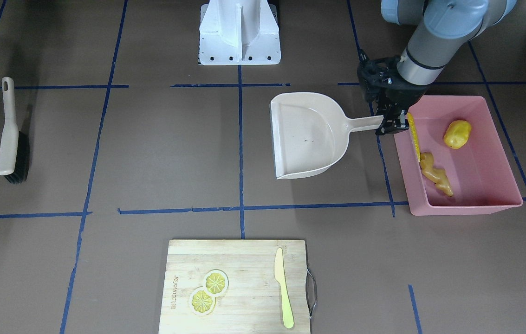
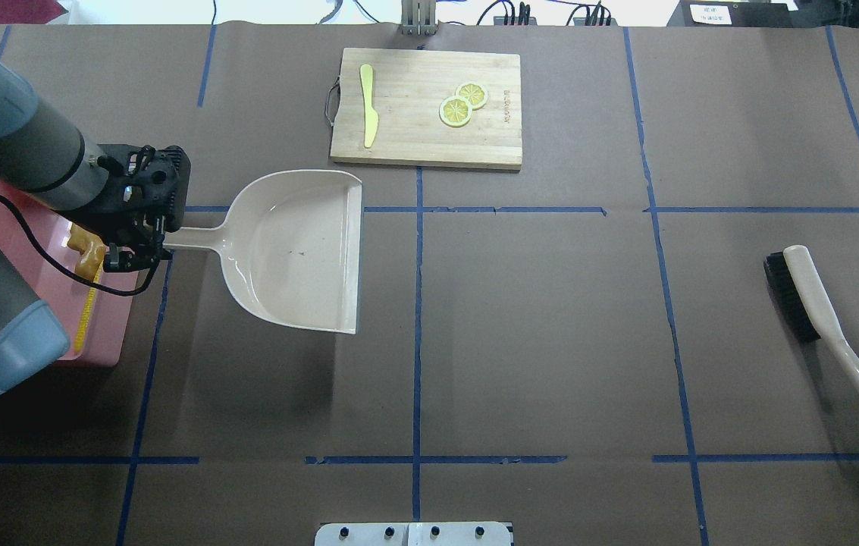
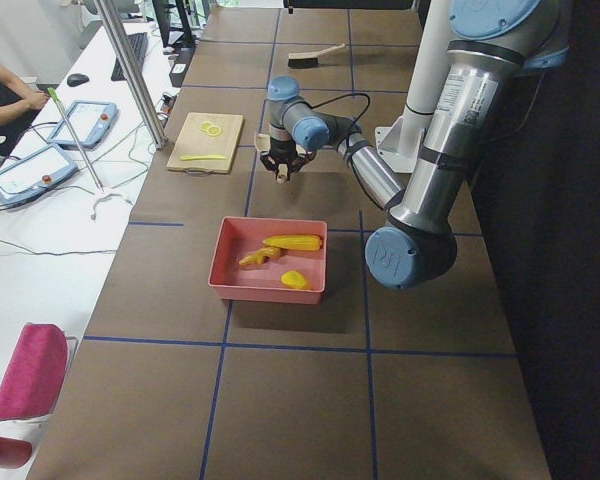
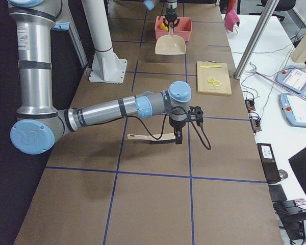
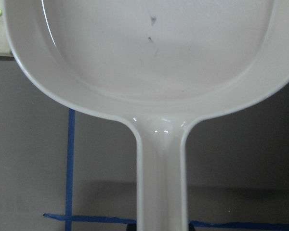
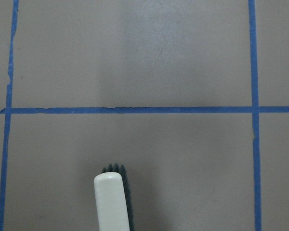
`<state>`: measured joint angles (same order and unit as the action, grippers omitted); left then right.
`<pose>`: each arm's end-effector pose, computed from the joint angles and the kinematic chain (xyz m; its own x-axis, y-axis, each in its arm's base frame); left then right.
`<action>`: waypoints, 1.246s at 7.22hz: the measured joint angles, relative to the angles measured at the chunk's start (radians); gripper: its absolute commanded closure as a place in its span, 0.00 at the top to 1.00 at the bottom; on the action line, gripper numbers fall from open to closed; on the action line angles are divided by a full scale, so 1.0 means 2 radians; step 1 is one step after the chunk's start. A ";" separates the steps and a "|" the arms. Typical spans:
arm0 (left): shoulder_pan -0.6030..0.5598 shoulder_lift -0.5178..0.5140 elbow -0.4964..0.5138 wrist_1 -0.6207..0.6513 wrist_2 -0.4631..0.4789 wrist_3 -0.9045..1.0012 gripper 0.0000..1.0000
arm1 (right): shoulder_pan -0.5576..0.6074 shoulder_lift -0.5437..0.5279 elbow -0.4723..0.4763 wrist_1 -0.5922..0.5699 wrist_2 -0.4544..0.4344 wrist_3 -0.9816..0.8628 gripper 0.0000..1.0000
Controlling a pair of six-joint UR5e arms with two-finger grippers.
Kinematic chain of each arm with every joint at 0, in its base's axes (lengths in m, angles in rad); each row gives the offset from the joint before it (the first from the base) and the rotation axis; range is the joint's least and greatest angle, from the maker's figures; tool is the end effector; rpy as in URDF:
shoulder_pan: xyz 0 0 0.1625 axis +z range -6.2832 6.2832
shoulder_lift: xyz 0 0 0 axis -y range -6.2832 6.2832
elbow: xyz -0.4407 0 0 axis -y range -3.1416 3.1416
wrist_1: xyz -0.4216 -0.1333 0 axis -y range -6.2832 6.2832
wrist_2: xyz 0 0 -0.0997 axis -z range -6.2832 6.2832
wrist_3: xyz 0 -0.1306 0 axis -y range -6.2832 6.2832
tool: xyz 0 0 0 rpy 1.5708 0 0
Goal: Sweep and dump trash into bin
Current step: 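Lower the dustpan flat onto the table beside the bin with the left gripper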
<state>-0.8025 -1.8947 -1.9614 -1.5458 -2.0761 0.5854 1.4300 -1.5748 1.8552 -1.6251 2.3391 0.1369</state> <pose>0.3724 -0.4862 0.3288 0.0498 0.9979 0.0402 -0.6763 0.0041 0.7366 -0.0311 -0.5224 0.5557 0.7023 -0.1211 0.7015 0.0413 0.9907 0.1297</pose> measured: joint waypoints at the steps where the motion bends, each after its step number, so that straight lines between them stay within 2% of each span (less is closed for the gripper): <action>1: 0.016 -0.004 0.014 -0.014 0.010 -0.017 0.09 | 0.012 0.007 -0.004 -0.022 0.001 -0.033 1.00; 4: 0.057 -0.024 0.058 -0.050 0.042 -0.061 0.08 | 0.019 0.008 -0.007 -0.034 0.002 -0.050 1.00; 8: 0.070 -0.025 0.065 -0.057 0.057 -0.064 0.09 | 0.019 0.009 -0.007 -0.034 0.002 -0.048 1.00; 9: 0.071 -0.025 0.065 -0.055 0.070 -0.064 0.14 | 0.019 0.009 -0.007 -0.034 0.002 -0.048 1.00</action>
<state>-0.6608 -1.9437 -1.8316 -1.6567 -1.9359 0.4582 1.4688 -1.5574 1.8417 -1.6935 2.3434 0.0409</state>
